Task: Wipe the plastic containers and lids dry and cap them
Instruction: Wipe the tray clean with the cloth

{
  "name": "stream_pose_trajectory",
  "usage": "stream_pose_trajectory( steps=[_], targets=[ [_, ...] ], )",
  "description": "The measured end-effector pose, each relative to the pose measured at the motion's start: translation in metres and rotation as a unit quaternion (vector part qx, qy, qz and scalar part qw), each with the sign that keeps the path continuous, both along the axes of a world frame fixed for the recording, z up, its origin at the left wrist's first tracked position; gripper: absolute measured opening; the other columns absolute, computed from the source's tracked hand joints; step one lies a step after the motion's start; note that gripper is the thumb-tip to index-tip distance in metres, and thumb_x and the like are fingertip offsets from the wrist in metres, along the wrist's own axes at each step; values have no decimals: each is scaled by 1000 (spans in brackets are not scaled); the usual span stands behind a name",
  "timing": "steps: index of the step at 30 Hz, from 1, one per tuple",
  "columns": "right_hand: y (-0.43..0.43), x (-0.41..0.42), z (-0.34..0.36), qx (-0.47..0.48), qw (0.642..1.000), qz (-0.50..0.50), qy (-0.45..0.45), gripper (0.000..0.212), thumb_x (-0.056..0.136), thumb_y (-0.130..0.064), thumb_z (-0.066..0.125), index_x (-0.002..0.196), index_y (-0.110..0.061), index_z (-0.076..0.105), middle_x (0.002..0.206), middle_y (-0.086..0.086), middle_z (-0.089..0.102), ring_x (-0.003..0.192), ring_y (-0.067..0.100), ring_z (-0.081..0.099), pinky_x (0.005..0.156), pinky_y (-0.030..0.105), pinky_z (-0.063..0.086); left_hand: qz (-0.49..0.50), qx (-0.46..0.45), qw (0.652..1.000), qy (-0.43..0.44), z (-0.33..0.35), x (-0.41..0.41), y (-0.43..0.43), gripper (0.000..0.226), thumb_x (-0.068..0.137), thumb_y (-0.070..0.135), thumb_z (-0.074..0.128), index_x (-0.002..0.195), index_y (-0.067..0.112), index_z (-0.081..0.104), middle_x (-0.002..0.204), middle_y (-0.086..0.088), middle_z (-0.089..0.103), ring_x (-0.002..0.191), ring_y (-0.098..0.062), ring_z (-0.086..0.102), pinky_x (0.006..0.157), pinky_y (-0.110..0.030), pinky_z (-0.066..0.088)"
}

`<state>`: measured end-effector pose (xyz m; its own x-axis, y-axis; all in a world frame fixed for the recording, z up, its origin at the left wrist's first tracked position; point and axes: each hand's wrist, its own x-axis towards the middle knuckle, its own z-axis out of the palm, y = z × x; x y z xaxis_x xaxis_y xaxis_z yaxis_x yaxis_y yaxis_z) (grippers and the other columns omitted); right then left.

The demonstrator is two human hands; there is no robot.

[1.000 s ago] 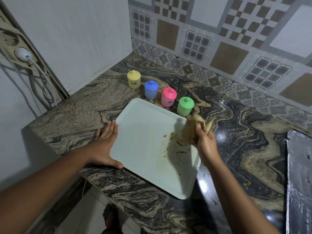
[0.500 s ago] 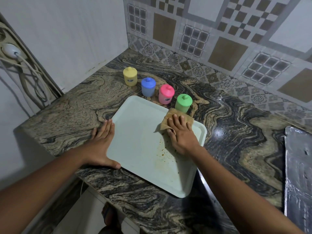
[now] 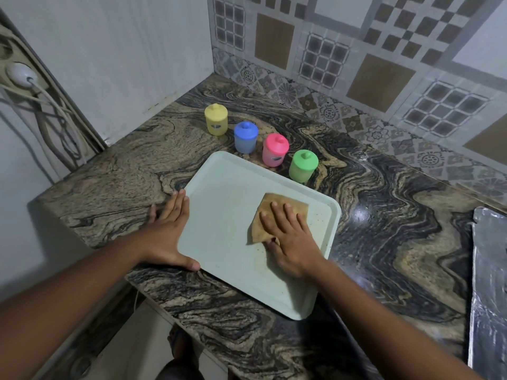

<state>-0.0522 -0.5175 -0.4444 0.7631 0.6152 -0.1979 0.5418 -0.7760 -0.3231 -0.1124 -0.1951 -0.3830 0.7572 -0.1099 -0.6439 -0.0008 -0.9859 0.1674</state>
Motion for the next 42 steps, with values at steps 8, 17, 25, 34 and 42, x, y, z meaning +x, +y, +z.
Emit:
stream_pose_trajectory(
  steps=[8,17,25,34,42],
  targets=[
    [0,-90,11,55,990,97,89,62,101,-55,13,161,-40,8,169,-12,-15,153,13,-28,125,41,-15,6,-6,1000,5,1,1,-2,161,47,100,54,138,14,-47,137,5,-62,129,-15,-56,115,-60,-19],
    [3,-124,22,105,981,63,151,65,104,-55,33,161,-42,6,168,-22,-3,154,0,-18,127,34,-9,16,-6,1000,1,-1,-1,-1,162,44,101,52,140,15,-45,140,5,-60,130,-15,-55,114,-64,-18],
    [4,-130,21,115,982,60,136,90,85,-25,62,163,-30,16,169,-10,16,157,10,7,128,29,3,24,-16,1000,-4,-1,-3,-1,161,45,99,55,141,17,-45,140,7,-60,131,-13,-54,113,-65,-20],
    [-1,-139,16,173,976,37,125,47,107,-51,28,111,-23,65,166,-15,20,156,7,12,128,31,14,22,-16,1000,-11,-2,-3,1,162,43,101,53,141,16,-44,141,5,-60,131,-14,-54,114,-66,-17],
    [-11,-137,27,201,964,27,171,60,106,-49,43,159,-24,31,167,-17,20,155,-2,3,128,29,9,28,-19,999,-13,-2,-4,-1,161,46,100,53,140,15,-45,139,5,-61,130,-15,-55,114,-64,-20]
  ],
)
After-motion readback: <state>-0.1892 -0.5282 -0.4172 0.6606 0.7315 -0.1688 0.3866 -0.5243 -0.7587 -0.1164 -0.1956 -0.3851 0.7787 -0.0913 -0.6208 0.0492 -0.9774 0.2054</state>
